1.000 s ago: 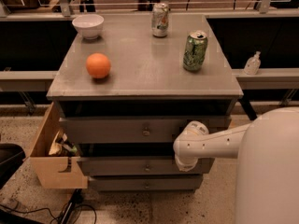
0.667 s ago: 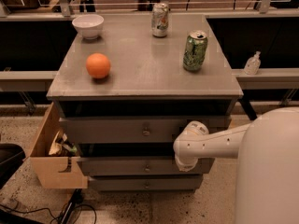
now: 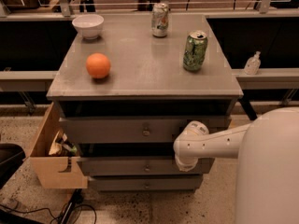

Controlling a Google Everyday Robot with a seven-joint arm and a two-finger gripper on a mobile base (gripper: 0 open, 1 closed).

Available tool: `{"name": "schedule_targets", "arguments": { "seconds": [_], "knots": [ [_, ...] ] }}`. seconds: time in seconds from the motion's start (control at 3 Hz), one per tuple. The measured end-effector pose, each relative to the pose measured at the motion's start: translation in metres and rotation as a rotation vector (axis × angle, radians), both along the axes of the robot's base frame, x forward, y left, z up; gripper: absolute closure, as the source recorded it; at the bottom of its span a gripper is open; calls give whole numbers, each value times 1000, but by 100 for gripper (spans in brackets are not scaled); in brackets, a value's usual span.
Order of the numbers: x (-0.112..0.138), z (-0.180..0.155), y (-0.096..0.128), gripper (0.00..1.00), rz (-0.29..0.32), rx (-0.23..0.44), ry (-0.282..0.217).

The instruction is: Open middle drawer

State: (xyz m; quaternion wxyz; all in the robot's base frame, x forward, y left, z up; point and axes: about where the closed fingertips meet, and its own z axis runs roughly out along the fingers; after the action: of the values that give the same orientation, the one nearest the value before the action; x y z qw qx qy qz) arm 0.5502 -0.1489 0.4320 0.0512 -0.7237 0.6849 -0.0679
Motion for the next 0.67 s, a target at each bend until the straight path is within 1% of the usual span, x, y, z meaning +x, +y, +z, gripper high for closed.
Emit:
{"name": "schedule_targets", "arguments": {
  "seconds": [0.67],
  "knots": [
    [0,0,0,100,0,0,0]
  ]
}}
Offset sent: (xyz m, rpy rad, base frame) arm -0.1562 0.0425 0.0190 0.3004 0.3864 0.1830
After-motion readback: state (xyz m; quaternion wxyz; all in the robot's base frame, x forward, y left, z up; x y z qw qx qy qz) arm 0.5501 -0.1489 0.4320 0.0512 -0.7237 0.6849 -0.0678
